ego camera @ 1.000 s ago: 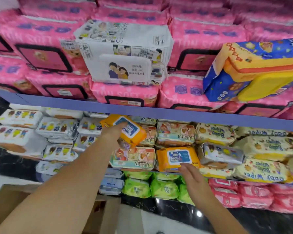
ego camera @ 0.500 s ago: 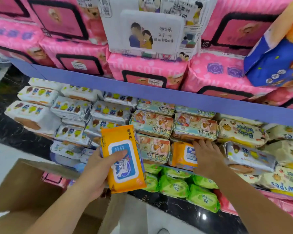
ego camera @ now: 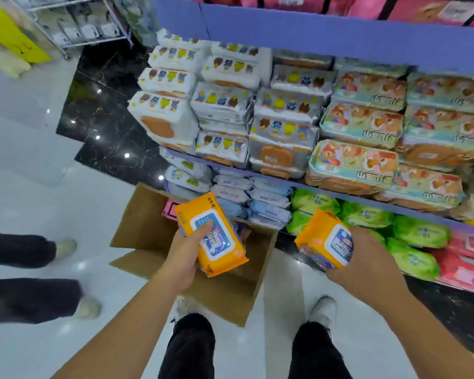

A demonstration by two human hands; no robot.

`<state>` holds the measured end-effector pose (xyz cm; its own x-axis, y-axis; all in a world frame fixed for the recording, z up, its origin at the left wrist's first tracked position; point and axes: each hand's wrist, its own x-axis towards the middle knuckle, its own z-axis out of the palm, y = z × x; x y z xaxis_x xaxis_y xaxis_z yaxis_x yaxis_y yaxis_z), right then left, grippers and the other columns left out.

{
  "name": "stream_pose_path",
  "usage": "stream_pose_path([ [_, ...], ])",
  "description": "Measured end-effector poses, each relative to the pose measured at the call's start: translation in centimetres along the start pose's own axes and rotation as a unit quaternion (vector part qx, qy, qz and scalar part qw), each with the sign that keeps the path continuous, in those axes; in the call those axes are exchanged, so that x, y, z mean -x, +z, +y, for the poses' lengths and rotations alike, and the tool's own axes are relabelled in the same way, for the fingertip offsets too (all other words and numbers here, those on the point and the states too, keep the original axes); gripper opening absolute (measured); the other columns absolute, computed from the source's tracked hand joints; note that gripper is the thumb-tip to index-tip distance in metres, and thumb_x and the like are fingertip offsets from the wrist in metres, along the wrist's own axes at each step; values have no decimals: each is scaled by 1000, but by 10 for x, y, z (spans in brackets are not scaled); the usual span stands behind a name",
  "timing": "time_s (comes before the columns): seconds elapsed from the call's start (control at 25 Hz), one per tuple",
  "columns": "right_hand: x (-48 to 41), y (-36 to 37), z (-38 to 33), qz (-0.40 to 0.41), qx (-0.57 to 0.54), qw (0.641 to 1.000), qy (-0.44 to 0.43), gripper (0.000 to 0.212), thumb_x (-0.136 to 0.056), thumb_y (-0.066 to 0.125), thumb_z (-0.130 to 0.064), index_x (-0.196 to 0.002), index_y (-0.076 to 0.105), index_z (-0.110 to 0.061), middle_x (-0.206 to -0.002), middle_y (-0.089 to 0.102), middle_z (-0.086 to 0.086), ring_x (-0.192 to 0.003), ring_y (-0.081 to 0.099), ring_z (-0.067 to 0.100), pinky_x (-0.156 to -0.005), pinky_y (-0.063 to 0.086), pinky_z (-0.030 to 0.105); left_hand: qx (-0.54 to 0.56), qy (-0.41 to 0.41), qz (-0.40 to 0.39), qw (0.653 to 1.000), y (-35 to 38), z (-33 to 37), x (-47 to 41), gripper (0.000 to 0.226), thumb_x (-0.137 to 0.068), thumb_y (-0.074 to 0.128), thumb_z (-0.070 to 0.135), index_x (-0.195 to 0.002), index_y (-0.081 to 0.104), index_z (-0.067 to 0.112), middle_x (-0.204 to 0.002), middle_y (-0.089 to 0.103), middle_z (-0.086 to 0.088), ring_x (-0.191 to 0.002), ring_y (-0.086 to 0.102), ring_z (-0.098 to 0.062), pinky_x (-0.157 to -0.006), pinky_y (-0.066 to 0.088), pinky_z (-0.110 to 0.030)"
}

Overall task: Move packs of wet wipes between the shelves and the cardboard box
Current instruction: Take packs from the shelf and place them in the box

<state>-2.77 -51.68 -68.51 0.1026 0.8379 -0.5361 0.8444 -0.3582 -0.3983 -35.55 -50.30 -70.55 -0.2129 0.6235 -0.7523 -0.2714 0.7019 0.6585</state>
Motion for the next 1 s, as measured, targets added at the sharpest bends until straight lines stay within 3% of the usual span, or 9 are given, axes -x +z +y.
stream_pose_path([
  [0.16,2,111,-88,-15,-19,1000,-4,64,-54,81,-46,-104,45,-29,-94,55,-7,-86,57,20,-73,51,36,-55,-47,21,997,-116,-7,-59,35,-89,76,25,-122,68,17,-108,78,-12,-93,77,-33,-83,60,-54],
  [0.32,-9,212,-147,-53,31,998,3,67,-58,76,-52,-112,42,-31,-105,50,-8,-97,56,17,-80,51,33,-142,-91,-9,986,-193,-15,-124,42,-80,86,26,-116,67,18,-98,80,-8,-87,78,-32,-78,61,-58],
  [0.4,-24,255,-159,-85,84,993,-4,77,-61,73,-58,-125,38,-32,-114,50,-8,-105,55,14,-86,49,30,-150,-108,6,983,-213,-24,-154,41,-77,88,27,-112,68,19,-93,81,-6,-83,78,-30,-72,63,-52],
  [0.52,-66,316,-167,-111,121,986,-18,89,-65,70,-61,-139,30,-31,-123,47,-9,-112,51,12,-94,44,28,-122,-173,33,977,-228,-60,-215,33,-87,80,31,-113,71,12,-94,80,-14,-82,76,-35,-50,58,-37],
  [0.64,-119,380,-165,-143,130,981,-21,96,-68,72,-59,-146,24,-30,-133,43,-9,-120,45,12,-104,39,30,-92,-266,52,958,-232,-106,-287,35,-93,72,37,-118,66,14,-100,77,-17,-88,74,-35,-63,61,-48],
  [0.72,-156,433,-151,-167,131,977,-2,99,-70,74,-56,-149,22,-29,-140,41,-7,-127,43,14,-110,37,32,-76,-299,64,949,-235,-146,-339,30,-96,67,36,-111,64,11,-92,75,-19,-82,72,-34,-69,61,-52],
  [0.8,-185,481,-140,-177,134,975,15,99,-70,75,-54,-149,23,-27,-143,41,-6,-130,43,16,-110,38,34,-56,-306,94,946,-238,-183,-388,29,-97,66,38,-106,63,10,-88,73,-19,-76,72,-34,-70,60,-52],
  [0.92,-229,552,-119,-195,149,969,-6,95,-73,72,-51,-150,22,-25,-147,39,-2,-133,41,20,-108,38,35,-48,-295,139,944,-252,-242,-472,38,-95,68,41,-114,64,8,-97,74,-19,-75,73,-33,-65,61,-46],
  [1.0,-254,586,-115,-219,231,948,-17,95,-74,69,-50,-151,22,-23,-148,40,2,-136,40,25,-110,37,37,-44,-281,141,948,-258,-274,-524,46,-97,65,38,-128,59,5,-115,70,-22,-93,73,-38,-76,60,-52],
])
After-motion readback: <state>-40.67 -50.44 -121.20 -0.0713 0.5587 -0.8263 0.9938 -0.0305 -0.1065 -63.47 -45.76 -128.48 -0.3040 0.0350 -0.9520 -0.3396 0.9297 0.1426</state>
